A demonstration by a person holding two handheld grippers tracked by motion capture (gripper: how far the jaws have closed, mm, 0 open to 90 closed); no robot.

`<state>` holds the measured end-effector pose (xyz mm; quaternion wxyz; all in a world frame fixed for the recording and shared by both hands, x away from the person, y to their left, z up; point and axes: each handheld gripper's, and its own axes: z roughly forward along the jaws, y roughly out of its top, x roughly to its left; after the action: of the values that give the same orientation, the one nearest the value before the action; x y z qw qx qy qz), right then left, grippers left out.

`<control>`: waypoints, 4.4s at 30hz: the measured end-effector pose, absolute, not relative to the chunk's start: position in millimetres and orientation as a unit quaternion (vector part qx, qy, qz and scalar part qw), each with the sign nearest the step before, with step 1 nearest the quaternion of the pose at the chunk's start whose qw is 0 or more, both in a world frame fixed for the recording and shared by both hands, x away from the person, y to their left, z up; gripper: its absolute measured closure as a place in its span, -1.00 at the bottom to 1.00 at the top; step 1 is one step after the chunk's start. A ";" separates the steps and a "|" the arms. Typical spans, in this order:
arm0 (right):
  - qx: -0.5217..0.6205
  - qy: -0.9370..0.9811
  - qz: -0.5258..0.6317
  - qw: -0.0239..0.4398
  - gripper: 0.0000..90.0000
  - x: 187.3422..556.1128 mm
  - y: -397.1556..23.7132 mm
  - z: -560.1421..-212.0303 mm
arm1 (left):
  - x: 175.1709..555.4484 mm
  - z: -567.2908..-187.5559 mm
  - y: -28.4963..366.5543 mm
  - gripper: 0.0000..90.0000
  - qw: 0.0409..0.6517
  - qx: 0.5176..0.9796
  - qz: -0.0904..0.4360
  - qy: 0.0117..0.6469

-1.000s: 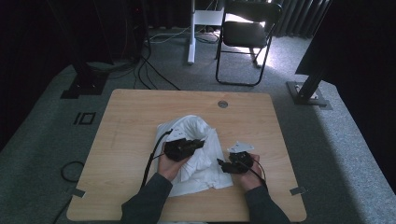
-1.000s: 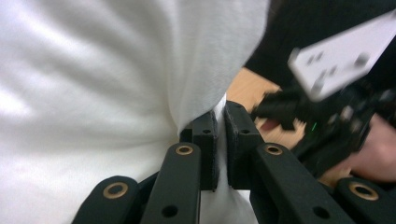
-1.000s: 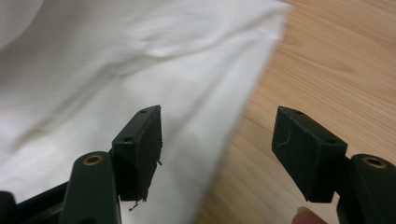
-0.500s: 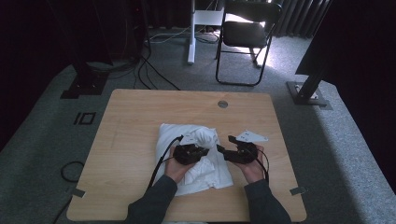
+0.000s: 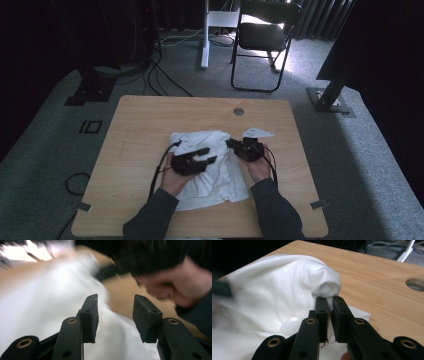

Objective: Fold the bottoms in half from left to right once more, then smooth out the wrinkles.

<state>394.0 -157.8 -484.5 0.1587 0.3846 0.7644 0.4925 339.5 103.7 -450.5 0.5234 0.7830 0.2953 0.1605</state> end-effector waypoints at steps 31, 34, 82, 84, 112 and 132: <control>0.399 0.779 0.445 0.186 0.16 414.6 -142.2 -487.3 | 407.5 -520.8 134.5 0.85 0.380 0.809 0.200 0.402; 0.406 0.784 0.434 0.180 0.37 418.7 -137.5 -493.5 | 407.6 -521.2 136.0 0.85 0.381 0.809 0.198 0.402; 0.401 0.799 0.416 0.166 0.89 326.8 -175.1 -507.8 | 400.2 -523.5 133.7 0.79 0.392 0.789 0.225 0.416; 0.403 0.795 0.418 0.172 0.57 321.8 -177.9 -507.4 | 401.0 -523.3 135.1 0.78 0.395 0.788 0.220 0.419; 0.389 0.788 0.444 0.178 0.44 279.2 -213.4 -506.3 | 402.6 -523.9 126.9 0.71 0.389 0.786 0.246 0.412; 0.308 0.839 0.420 0.159 0.98 274.0 -130.0 -516.0 | 428.5 -522.6 107.3 0.67 0.375 0.800 0.255 0.392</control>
<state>274.0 -130.0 -516.0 0.1590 0.3077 0.8387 0.4203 428.5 107.3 -522.6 0.3752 0.8000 0.3923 0.2554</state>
